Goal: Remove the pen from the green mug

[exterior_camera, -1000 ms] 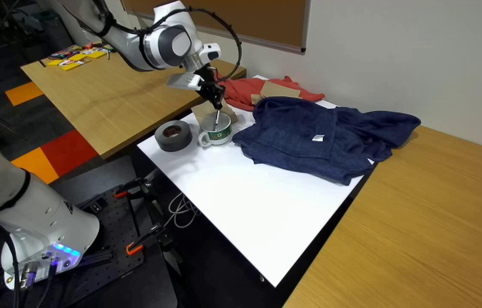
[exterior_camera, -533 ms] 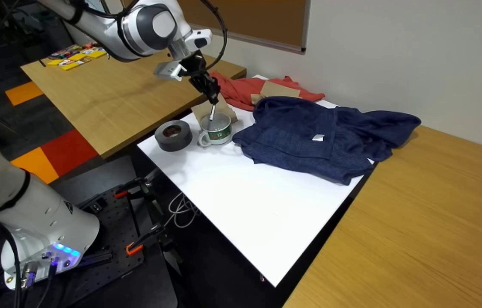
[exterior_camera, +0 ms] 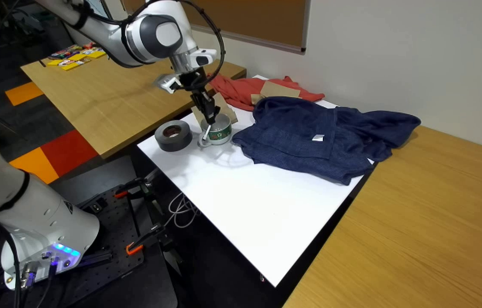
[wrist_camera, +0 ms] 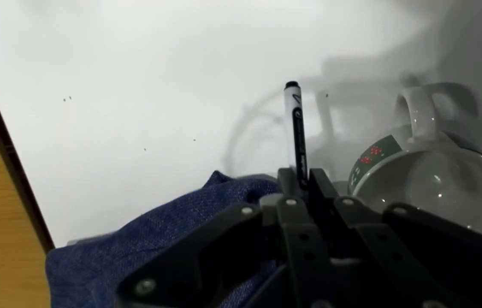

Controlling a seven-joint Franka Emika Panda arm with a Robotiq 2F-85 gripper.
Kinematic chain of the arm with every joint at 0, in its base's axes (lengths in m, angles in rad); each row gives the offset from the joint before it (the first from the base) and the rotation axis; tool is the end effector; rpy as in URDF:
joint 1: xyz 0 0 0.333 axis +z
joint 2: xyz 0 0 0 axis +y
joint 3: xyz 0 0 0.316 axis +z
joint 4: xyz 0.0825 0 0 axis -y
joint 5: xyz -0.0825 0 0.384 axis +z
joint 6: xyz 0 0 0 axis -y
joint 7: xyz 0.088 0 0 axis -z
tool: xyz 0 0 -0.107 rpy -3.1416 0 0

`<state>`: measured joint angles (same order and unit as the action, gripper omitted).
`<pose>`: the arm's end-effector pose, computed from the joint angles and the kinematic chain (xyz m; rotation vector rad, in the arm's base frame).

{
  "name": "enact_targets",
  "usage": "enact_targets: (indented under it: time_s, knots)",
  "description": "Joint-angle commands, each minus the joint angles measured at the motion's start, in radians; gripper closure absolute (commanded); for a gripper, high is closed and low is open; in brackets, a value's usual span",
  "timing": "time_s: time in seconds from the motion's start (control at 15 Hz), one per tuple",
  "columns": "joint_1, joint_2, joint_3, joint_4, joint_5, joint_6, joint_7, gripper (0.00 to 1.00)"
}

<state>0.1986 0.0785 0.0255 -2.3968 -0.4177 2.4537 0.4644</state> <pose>0.4825 0.1101 0.2818 2.8868 0.1257 0.0983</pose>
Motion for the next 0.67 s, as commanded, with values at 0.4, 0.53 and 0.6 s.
enact_targets:
  time_s: [0.4, 0.53, 0.6]
  knots:
    - [-0.047, 0.166, -0.004, -0.058, 0.206, 0.202, 0.01, 0.97]
    - [-0.041, 0.194, -0.01, -0.063, 0.239, 0.227, 0.007, 0.97]
    - [-0.037, 0.205, -0.013, -0.064, 0.254, 0.231, 0.008, 0.97]
